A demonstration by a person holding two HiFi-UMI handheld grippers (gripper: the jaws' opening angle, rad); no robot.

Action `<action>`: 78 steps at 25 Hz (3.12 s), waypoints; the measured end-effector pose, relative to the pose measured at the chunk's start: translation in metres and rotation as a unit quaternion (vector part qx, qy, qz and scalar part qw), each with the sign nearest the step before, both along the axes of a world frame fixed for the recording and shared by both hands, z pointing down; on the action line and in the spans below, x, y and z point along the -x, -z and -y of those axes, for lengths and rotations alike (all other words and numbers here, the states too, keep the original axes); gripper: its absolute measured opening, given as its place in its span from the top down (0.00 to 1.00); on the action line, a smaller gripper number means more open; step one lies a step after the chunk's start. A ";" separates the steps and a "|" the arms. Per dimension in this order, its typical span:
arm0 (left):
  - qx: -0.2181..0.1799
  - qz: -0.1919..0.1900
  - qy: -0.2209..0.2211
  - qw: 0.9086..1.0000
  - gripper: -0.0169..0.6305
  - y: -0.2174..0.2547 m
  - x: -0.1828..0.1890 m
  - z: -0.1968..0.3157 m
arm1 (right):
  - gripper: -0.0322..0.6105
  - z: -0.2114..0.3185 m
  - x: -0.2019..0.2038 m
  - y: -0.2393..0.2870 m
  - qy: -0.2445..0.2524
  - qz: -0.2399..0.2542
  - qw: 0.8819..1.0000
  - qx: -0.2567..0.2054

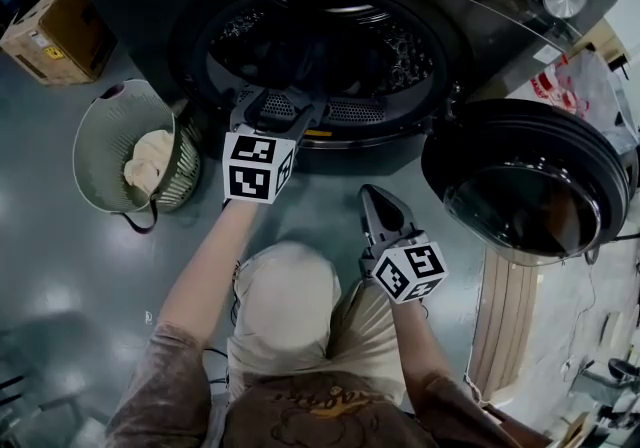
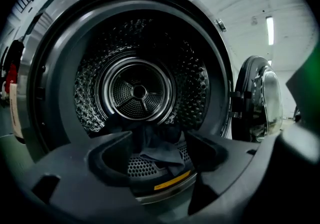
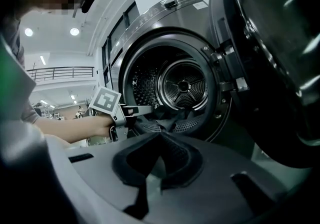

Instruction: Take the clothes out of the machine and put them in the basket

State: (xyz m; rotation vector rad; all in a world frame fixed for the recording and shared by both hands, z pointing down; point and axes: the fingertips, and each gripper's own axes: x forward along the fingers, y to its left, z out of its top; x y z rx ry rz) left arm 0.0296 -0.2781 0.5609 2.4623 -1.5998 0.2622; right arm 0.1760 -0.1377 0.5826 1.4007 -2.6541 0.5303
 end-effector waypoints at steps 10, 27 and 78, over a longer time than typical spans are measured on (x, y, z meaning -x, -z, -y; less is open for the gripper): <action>-0.003 0.023 -0.014 1.000 0.42 -0.011 -0.007 0.031 | 0.95 0.005 0.008 -0.006 0.004 0.001 1.000 0.004; 0.045 0.082 -0.091 0.991 0.36 -0.037 -0.037 0.117 | 0.95 0.039 0.019 -0.020 -0.011 -0.001 1.000 0.027; 0.339 0.264 -0.201 0.881 0.70 -0.146 -0.046 0.154 | 0.95 0.051 0.023 -0.027 -0.029 -0.005 0.999 0.042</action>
